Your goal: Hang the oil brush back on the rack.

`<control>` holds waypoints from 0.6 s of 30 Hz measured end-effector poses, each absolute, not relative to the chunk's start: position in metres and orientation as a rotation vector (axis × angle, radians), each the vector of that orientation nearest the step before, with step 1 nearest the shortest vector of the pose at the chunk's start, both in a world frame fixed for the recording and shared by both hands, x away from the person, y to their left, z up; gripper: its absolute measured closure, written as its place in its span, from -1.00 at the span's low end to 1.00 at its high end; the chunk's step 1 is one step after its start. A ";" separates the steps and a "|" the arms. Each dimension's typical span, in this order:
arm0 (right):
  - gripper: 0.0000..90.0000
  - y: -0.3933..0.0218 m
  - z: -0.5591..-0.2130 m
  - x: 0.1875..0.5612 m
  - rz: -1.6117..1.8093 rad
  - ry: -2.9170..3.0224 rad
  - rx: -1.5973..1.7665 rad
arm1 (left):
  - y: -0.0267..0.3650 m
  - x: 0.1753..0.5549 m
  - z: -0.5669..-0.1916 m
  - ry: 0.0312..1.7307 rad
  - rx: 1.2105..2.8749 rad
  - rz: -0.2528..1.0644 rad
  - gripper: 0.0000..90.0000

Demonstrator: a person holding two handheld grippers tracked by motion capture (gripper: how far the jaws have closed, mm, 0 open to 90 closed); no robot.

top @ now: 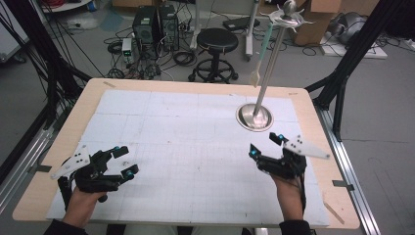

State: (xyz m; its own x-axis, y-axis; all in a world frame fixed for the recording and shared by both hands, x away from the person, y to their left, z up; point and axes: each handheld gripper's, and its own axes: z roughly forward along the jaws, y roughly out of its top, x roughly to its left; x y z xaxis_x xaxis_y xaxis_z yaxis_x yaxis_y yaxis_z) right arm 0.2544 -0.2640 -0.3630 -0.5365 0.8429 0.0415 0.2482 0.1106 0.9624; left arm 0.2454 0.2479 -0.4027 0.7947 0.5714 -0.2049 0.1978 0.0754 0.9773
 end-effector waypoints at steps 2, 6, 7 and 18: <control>-0.60 -0.265 -0.373 0.243 1.442 1.873 1.046 | 0.248 0.246 -0.403 0.654 1.499 0.314 -0.57; -0.61 -0.267 -0.388 0.226 1.460 1.883 1.041 | 0.247 0.246 -0.404 0.659 1.503 0.320 -0.57; -0.61 -0.268 -0.392 0.223 1.467 1.882 1.040 | 0.247 0.246 -0.404 0.660 1.504 0.321 -0.57; -0.61 -0.272 -0.396 0.214 1.533 1.859 1.052 | 0.247 0.241 -0.403 0.673 1.485 0.320 -0.57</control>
State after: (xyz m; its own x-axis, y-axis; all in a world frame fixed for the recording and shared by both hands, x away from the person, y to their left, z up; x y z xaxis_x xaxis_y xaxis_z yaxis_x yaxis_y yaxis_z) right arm 0.2136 -0.2722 -0.3956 -0.5720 0.8153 0.0898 0.2437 0.0644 0.9677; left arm 0.2406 0.2469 -0.4033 0.7807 0.5867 -0.2151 0.2027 0.0878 0.9753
